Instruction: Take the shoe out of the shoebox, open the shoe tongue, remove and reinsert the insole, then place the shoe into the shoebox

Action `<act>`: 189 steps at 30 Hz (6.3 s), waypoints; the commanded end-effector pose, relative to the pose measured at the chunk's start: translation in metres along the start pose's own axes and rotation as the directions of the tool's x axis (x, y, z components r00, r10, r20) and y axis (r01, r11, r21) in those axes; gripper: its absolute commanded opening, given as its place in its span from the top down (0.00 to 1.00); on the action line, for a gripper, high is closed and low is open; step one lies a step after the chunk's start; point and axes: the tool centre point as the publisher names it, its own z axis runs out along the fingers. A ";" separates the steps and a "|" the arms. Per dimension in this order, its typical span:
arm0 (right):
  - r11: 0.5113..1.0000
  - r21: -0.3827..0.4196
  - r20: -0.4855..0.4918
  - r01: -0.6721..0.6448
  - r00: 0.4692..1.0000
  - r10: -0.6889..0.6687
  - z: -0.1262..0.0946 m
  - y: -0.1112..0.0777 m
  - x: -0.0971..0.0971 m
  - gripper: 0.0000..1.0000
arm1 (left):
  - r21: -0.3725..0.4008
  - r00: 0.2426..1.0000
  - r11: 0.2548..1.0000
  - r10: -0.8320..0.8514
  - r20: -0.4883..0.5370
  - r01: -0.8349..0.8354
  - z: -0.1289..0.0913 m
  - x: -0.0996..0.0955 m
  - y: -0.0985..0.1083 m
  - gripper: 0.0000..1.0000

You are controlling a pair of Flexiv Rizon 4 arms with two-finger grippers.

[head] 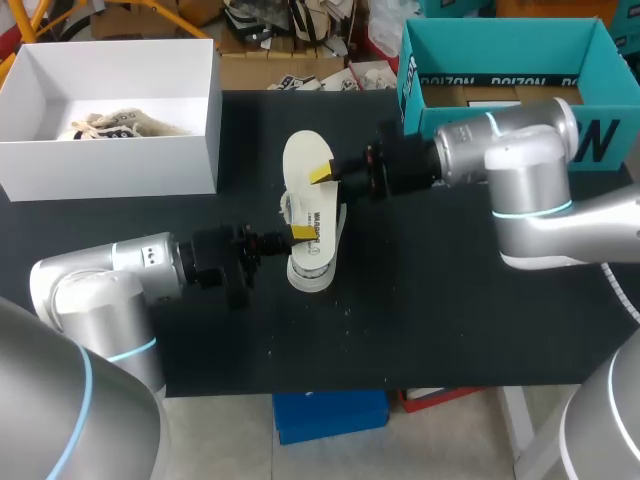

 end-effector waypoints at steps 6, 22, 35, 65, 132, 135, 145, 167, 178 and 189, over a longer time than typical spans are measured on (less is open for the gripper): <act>1.000 0.017 -0.002 -0.012 1.000 0.012 0.006 0.001 -0.006 1.00 | -0.002 1.000 1.000 0.002 -0.005 -0.002 0.001 -0.001 -0.001 1.00; 1.000 0.017 -0.002 -0.012 1.000 0.012 0.006 0.001 -0.006 1.00 | 0.100 0.927 0.989 0.136 -0.349 -0.108 -0.023 -0.019 0.002 0.00; 1.000 0.017 -0.002 -0.012 1.000 0.012 0.006 0.001 -0.006 1.00 | 0.261 0.533 0.816 0.544 -0.647 -0.516 -0.023 -0.047 0.006 0.00; 1.000 0.017 -0.002 -0.012 1.000 0.012 0.006 0.001 -0.006 1.00 | 0.289 0.370 0.900 0.403 -0.837 -0.326 0.005 -0.065 0.026 0.00; 1.000 0.017 -0.002 -0.012 1.000 0.012 0.006 0.001 -0.006 1.00 | 0.163 0.071 0.986 0.159 -0.985 0.041 0.007 -0.097 0.021 0.00; 1.000 0.017 -0.002 -0.012 1.000 0.012 0.006 0.001 -0.006 1.00 | 0.149 0.091 0.987 0.144 -0.985 0.053 0.006 -0.094 0.021 0.00; 1.000 0.017 -0.002 -0.012 1.000 0.012 0.006 0.001 -0.006 1.00 | 0.157 0.148 0.986 0.148 -0.978 0.053 0.005 -0.089 0.016 0.00; 1.000 0.017 -0.002 -0.012 1.000 0.012 0.006 0.001 -0.006 1.00 | 0.209 0.162 0.976 0.196 -0.967 0.062 0.016 -0.063 0.033 0.00; 1.000 0.017 -0.002 -0.012 1.000 0.012 0.006 0.001 -0.006 1.00 | 0.189 0.152 0.979 0.177 -0.973 0.075 0.024 -0.046 0.072 0.00; 1.000 0.017 -0.002 -0.012 1.000 0.012 0.006 0.001 -0.006 1.00 | 0.163 0.146 0.984 0.152 -0.978 0.071 0.038 -0.039 0.121 0.00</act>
